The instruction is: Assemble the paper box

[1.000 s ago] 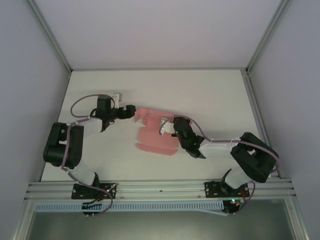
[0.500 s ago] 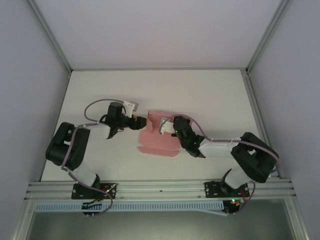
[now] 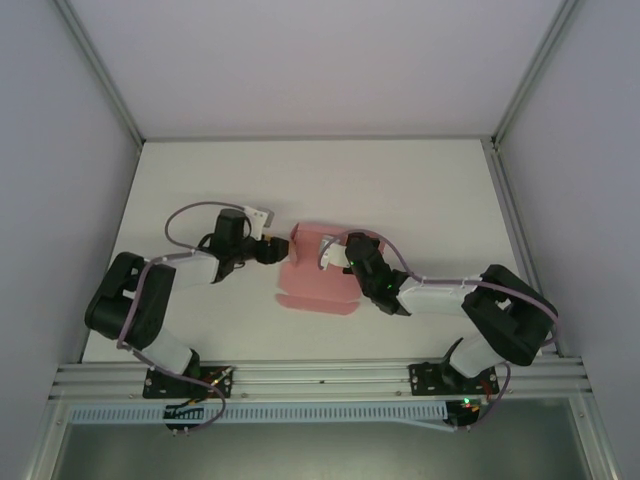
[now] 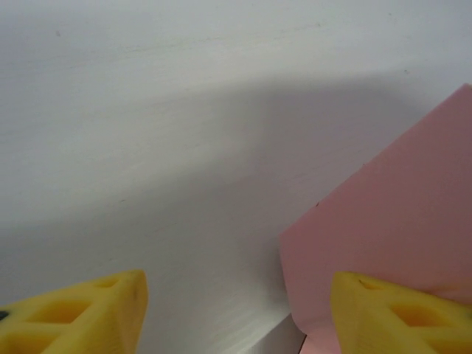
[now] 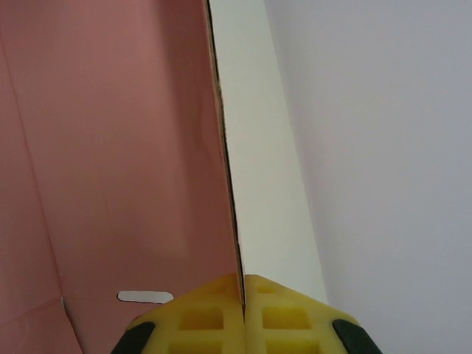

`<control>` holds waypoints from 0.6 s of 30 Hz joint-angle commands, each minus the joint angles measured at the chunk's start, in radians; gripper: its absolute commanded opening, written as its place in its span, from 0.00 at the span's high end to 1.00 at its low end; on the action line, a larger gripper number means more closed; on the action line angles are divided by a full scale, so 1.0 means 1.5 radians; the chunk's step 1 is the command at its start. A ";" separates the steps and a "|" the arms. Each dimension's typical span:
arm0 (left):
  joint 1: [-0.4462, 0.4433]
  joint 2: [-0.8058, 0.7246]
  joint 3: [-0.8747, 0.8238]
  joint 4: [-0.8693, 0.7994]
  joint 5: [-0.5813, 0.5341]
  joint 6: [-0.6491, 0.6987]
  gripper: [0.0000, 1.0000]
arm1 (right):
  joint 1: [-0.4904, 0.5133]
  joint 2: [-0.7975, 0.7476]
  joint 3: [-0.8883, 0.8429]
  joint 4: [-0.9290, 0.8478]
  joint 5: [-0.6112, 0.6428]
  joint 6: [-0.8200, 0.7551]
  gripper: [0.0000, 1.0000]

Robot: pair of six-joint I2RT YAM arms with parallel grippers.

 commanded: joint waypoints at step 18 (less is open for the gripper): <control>-0.084 0.048 0.070 -0.011 0.044 0.095 0.35 | 0.005 0.006 0.028 -0.078 -0.003 0.024 1.00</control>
